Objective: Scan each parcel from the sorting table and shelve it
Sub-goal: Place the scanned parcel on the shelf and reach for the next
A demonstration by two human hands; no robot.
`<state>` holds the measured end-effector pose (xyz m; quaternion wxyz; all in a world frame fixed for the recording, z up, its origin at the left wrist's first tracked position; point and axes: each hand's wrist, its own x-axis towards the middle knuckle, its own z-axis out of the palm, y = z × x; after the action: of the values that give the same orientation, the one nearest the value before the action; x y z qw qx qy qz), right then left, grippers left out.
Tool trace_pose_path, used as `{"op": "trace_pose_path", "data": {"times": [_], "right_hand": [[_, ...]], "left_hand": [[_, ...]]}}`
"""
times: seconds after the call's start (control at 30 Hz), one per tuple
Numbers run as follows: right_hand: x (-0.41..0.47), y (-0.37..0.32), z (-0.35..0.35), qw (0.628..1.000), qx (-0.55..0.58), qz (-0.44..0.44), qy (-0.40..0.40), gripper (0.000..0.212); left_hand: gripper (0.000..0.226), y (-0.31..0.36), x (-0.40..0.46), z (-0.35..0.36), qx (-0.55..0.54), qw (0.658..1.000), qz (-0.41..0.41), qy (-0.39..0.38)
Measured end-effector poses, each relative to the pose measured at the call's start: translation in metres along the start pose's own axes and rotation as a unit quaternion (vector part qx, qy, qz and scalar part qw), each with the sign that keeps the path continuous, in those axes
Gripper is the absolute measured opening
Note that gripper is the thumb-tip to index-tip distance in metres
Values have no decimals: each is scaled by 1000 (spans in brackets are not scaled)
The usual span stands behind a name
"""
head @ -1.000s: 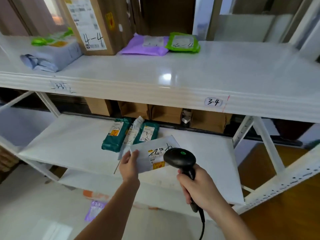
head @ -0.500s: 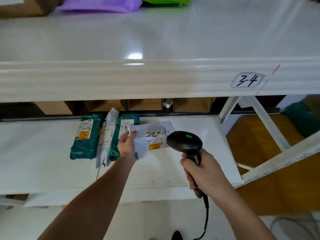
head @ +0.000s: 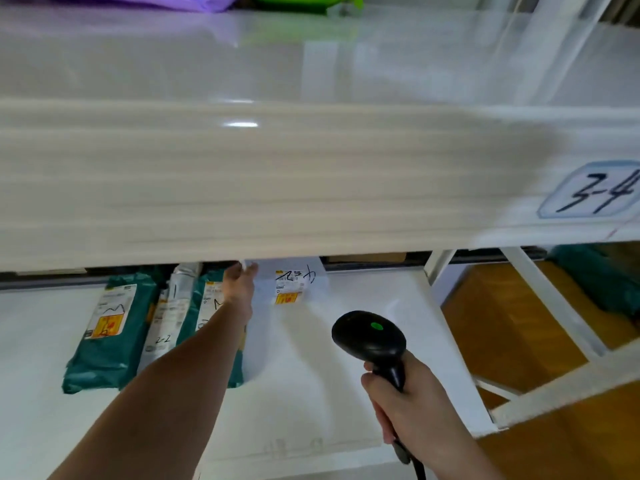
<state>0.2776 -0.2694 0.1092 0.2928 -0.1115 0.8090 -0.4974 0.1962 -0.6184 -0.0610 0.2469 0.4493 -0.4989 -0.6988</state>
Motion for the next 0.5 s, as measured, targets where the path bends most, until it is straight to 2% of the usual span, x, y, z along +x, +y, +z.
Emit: {"op": "trace_pose_path", "data": {"times": [0.03,0.07,0.13,0.27,0.33,0.43,0.5], "right_hand": [[2,2,-1,1000,-3,-1,4,4],[4,4,-1,1000,-2,-3,10,4],[6,8,-3,1000,1,-11,25,5],[5,17,-3,999,6,-6,36,7],[4,20,-3,999,7,0,38,6],[-2,21,-5,999,12,13,39,7],[-9,16,-8,999,21,16,38,7]], "left_hand": [[60,-2,7,3,20,1000,4,-11],[54,-3,11,8,45,999,5,-27],[16,-1,12,17,93,995,-2,-32],[3,-14,22,25,182,983,21,-7],[12,-15,25,24,213,976,29,14],[39,-8,28,19,284,954,68,61],[39,6,22,15,332,935,111,51]]}}
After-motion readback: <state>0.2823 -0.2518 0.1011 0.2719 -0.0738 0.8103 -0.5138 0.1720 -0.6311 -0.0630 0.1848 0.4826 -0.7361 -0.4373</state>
